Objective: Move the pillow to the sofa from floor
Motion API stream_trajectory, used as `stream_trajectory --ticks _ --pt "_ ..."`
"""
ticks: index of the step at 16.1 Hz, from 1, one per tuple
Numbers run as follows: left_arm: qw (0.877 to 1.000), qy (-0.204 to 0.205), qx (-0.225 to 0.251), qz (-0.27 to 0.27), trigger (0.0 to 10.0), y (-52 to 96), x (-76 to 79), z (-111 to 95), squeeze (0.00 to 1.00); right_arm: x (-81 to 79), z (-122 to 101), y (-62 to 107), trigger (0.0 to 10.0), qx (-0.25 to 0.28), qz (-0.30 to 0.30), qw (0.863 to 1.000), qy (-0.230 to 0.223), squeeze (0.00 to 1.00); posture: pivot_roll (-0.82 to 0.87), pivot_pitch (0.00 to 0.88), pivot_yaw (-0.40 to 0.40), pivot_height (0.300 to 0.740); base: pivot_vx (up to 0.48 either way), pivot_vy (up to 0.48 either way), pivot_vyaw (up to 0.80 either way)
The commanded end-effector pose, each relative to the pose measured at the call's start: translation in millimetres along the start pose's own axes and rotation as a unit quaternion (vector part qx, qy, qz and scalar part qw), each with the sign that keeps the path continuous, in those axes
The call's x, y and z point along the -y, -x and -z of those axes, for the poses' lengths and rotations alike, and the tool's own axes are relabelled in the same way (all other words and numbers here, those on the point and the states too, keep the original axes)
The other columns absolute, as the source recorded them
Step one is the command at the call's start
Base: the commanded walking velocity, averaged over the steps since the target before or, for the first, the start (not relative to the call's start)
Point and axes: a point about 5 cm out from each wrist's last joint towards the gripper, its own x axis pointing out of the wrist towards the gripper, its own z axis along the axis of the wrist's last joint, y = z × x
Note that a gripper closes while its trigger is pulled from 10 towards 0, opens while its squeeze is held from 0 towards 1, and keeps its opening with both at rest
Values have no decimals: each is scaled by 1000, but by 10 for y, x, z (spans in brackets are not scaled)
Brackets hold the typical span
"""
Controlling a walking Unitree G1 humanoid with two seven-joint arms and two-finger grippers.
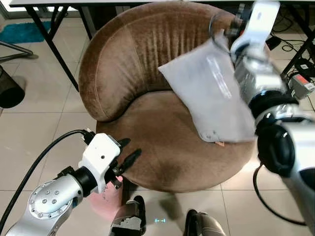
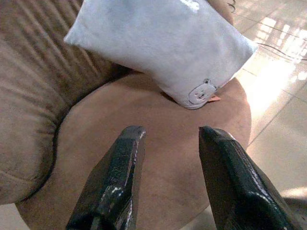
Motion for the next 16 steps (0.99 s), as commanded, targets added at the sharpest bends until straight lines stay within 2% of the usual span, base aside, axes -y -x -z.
stream_trajectory --ticks 1,2,3,4,6,7,8,10,11,12,13,16 --pt "1000 -6 0 -17 10000 13 -13 -13 0 29 -49 -16 10000 4 -4 1000 16 435 211 249 16 740 0 0 0" --pt "999 -7 1 -31 10000 -8 -36 -4 0 14 -58 -19 10000 5 -18 1000 13 0 202 242 15 740 0 0 0" --pt "999 -8 2 -40 10000 -48 -54 6 0 15 -38 -15 10000 0 -25 1000 1 0 184 228 9 740 0 0 0" --pt "997 5 5 -80 10000 -131 -108 33 0 25 66 17 10000 -9 -41 999 -15 0 153 200 1 740 0 0 0" --pt "994 7 10 -106 10000 -185 -150 63 0 29 237 81 10000 -19 -56 998 -16 0 130 176 0 740 0 0 0" --pt "991 14 2 -132 10000 -234 -189 163 0 62 537 218 10000 -40 -58 997 -35 0 86 142 6 740 0 0 0" --pt "990 18 0 -139 10000 -250 -198 194 0 76 650 285 10000 -47 -56 996 -41 0 71 132 8 740 0 0 0" --pt "989 25 -3 -149 10000 -340 -225 260 0 108 963 595 10000 -73 -40 994 -69 0 39 101 19 740 0 0 0" --pt "987 33 2 -160 10000 -413 -270 271 0 57 1130 994 10000 -109 -45 991 -59 0 3 88 41 740 0 0 0" --pt "985 41 7 -168 10000 -481 -310 270 0 8 1202 1313 10000 -138 -50 988 -54 0 -13 87 51 740 0 0 0" --pt "984 48 9 -174 10000 -533 -335 279 0 -15 1268 1537 10000 -161 -56 984 -48 0 -25 82 56 740 0 0 0" --pt "983 49 11 -177 10000 -675 -380 304 0 93 1432 1858 10000 -201 -32 979 -25 0 -43 41 54 740 -80 0 0"
